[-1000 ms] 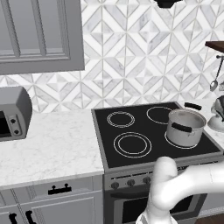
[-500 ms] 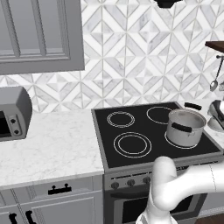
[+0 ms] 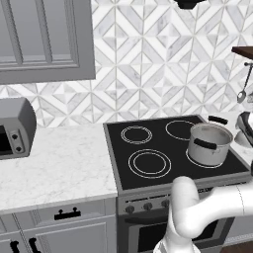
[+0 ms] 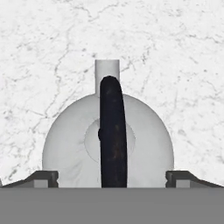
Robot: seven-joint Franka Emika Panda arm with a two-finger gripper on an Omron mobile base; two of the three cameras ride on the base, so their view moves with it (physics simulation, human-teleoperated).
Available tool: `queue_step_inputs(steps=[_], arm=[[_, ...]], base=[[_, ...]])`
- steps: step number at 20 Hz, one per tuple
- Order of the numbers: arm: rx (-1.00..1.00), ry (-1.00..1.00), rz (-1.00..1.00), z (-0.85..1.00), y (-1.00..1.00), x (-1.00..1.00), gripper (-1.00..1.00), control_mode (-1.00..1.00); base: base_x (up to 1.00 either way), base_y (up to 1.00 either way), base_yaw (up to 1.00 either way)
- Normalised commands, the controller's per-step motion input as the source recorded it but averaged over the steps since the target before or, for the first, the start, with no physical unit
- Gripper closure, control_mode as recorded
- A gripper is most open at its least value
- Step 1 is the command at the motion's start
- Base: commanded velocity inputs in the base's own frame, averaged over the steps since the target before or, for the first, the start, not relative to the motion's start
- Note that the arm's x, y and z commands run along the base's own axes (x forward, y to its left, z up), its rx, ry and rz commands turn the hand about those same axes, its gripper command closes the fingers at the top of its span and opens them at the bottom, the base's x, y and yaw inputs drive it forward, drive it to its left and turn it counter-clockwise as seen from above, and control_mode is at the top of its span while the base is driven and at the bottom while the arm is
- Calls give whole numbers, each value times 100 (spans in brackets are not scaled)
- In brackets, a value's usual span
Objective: Pick the kettle from the counter and place it on a stove burner. Then turn the burner on.
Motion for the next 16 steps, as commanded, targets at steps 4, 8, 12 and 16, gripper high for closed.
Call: queue_step_inputs(steps=[4,8,12,16], arm=[[0,0,0,0,0,11,100,-100],[0,0,0,0,0,0,100,-100],[0,-2,0,0,0,0,100,-100],[0,-6,0,9,0,-9,100,-100]], base=[[0,0,0],[0,0,0],[0,0,0],[0,0,0]])
